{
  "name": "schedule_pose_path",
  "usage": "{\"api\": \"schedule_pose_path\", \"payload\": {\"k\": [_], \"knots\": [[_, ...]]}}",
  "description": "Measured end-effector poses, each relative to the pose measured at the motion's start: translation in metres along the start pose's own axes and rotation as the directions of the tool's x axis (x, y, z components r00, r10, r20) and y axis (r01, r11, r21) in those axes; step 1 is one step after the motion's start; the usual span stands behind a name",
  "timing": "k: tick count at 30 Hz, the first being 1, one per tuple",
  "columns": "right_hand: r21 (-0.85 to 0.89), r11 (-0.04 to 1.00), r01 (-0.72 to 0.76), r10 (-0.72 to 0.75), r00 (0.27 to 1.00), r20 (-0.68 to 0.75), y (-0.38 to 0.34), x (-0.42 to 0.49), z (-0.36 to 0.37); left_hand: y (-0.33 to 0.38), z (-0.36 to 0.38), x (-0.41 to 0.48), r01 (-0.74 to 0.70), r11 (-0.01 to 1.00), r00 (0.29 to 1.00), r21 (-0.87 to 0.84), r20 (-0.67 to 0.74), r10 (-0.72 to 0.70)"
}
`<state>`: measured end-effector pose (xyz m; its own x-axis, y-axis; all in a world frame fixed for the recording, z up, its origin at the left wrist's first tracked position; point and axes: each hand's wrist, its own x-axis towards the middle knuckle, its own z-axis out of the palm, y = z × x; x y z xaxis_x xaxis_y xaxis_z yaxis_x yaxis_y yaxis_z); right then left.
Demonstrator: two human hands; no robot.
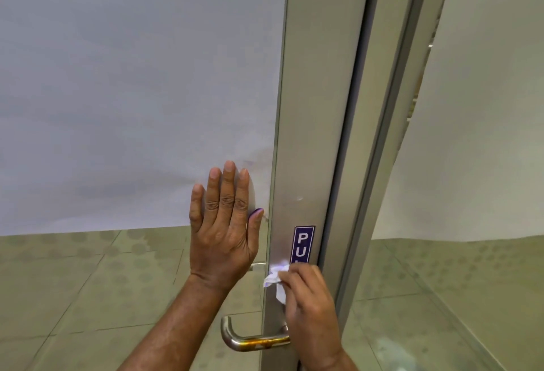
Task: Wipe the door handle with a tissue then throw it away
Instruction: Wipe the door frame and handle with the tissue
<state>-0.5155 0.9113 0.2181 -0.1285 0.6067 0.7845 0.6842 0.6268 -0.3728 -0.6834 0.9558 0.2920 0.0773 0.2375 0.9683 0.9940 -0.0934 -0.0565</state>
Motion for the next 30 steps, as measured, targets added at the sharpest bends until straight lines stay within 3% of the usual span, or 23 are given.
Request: {"api": "schedule_pose_path", "payload": {"k": [5, 7, 10, 13, 20, 22, 25, 27, 30], "knots": [[0.126, 0.991, 0.038, -0.001, 0.959, -0.282, -0.019, 0.065, -0.012, -0.001, 0.001, 0.0, 0.006, 1.0, 1.0, 0.004, -0.003, -0.006], [0.096, 0.994, 0.06, -0.033, 0.964, -0.264, -0.019, 0.058, -0.005, 0.0, 0.001, -0.003, 0.004, 1.0, 1.0, -0.005, 0.002, -0.004], [-0.049, 0.99, 0.135, -0.138, 0.988, -0.065, -0.003, 0.013, 0.006, 0.0, 0.0, -0.002, -0.002, 1.0, 1.0, 0.009, 0.008, 0.002], [-0.13, 0.987, 0.092, -0.087, 0.995, 0.046, 0.012, -0.014, 0.007, 0.001, 0.0, 0.0, -0.004, 1.0, 1.0, -0.004, 0.009, 0.004], [0.093, 0.995, 0.016, 0.007, 0.97, -0.242, -0.013, 0.048, -0.004, 0.0, 0.001, -0.001, 0.004, 1.0, 1.0, 0.013, -0.004, -0.004], [0.063, 0.997, 0.039, -0.023, 0.974, -0.225, -0.015, 0.044, -0.003, 0.0, 0.0, -0.003, 0.002, 1.0, 1.0, 0.007, -0.002, -0.002], [-0.089, 0.992, 0.092, -0.099, 0.991, -0.084, -0.008, 0.01, -0.001, 0.0, 0.0, -0.005, 0.001, 1.0, 1.0, 0.03, 0.011, -0.001], [-0.112, 0.991, 0.073, -0.076, 0.997, -0.023, -0.005, 0.003, -0.003, 0.0, 0.0, -0.005, 0.001, 1.0, 1.0, 0.029, 0.01, -0.001], [0.047, 0.999, -0.024, 0.032, 0.983, -0.179, -0.012, 0.032, -0.007, 0.0, 0.0, -0.002, -0.006, 1.0, 1.0, 0.031, -0.007, 0.006]]}}
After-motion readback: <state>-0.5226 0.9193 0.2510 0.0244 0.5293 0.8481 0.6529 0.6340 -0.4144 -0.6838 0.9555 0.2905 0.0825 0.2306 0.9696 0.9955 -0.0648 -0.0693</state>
